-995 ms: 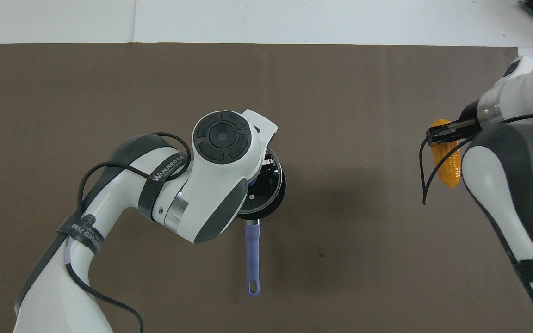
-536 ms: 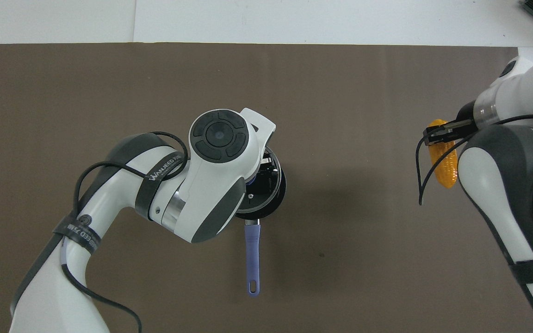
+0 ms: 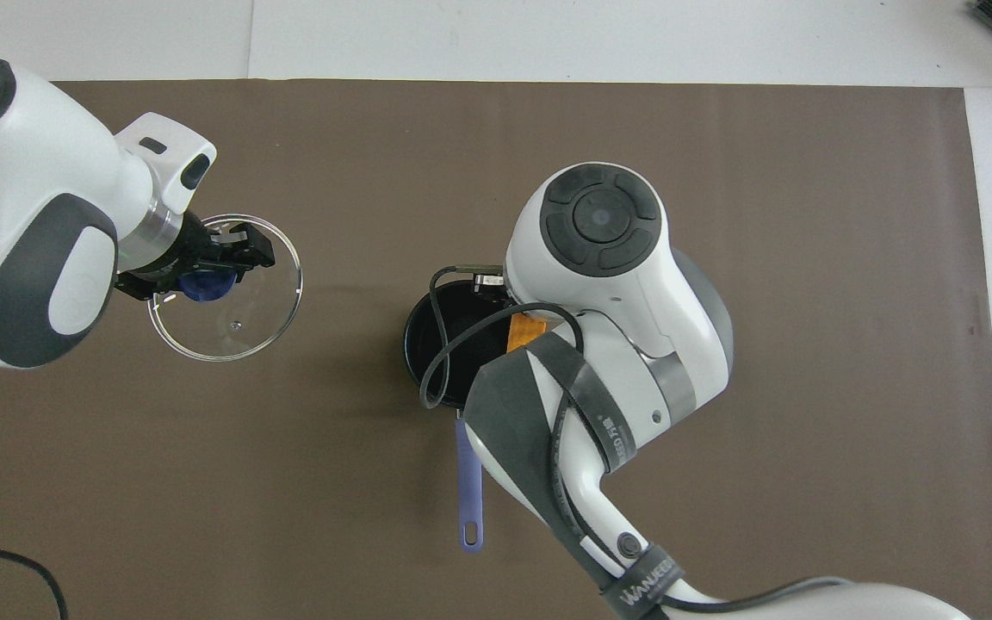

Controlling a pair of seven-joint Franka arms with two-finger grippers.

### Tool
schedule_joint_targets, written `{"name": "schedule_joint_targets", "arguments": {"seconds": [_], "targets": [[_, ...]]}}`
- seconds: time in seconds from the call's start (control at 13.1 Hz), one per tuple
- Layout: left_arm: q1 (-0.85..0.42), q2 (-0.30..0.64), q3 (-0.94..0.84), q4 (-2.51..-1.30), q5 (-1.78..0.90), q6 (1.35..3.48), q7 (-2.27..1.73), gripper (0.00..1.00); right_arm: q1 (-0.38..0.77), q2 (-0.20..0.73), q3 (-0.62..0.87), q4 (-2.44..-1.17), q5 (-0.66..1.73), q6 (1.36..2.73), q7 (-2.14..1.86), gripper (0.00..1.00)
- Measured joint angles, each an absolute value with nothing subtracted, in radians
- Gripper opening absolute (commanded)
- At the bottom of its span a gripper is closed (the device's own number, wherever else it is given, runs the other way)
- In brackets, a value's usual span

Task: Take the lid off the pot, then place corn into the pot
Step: 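Lift the lid away with the left gripper while the right gripper carries corn, then lower the glass lid onto the table with the left gripper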

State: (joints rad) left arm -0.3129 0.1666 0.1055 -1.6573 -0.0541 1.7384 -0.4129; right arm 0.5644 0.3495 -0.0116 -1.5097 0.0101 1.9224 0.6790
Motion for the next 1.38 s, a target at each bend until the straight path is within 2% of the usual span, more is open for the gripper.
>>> {"name": "schedule_joint_targets", "arguments": {"seconds": [0.23, 0.54, 0.77, 1.38], "targets": [[-0.219, 0.148, 0.106, -1.707, -0.054, 1.746, -0.317, 0.0, 0.591, 0.426, -0.012, -1.473, 0.01, 1.979, 0.682, 0.0], [-0.118, 0.071, 0.107, -1.876, -0.054, 1.863, -0.178, 0.0, 0.626, 0.497, -0.011, -1.467, 0.01, 2.02, 0.682, 0.0], [-0.061, 0.049, 0.109, -1.977, -0.054, 1.964, -0.106, 0.0, 0.63, 0.505, -0.011, -1.479, 0.01, 2.02, 0.682, 0.0], [-0.026, 0.06, 0.109, -2.207, -0.054, 2.282, -0.07, 0.0, 0.65, 0.507, -0.007, -1.532, 0.011, 2.066, 0.68, 0.0]]}}
